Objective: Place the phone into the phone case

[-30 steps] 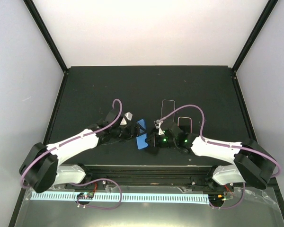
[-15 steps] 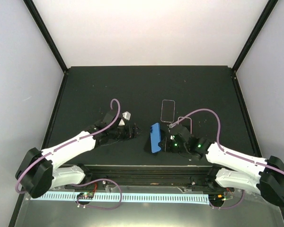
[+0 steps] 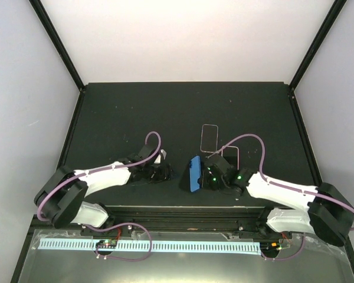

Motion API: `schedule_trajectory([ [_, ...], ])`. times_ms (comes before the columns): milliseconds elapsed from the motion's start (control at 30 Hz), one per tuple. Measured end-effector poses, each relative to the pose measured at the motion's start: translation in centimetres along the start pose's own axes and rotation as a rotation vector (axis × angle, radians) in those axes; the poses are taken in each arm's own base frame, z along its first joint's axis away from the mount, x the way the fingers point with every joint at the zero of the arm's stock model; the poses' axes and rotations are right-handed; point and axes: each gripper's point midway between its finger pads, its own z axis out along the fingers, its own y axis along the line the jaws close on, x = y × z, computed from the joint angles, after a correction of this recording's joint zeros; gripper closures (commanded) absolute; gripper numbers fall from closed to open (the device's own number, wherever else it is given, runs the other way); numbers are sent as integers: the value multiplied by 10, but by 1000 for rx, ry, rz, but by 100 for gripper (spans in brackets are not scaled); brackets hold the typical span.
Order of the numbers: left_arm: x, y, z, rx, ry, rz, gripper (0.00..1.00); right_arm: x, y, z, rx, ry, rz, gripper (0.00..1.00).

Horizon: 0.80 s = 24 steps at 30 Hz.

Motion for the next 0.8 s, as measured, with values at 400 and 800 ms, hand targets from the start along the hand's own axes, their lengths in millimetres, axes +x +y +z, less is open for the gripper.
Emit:
schedule_trajectory([
  [400,4,6,17,30,5,-4,49,-19,29,26,6,25,-130,99],
  [800,17,-5,24,111,15,-28,57,-37,54,17,33,33,-237,99],
])
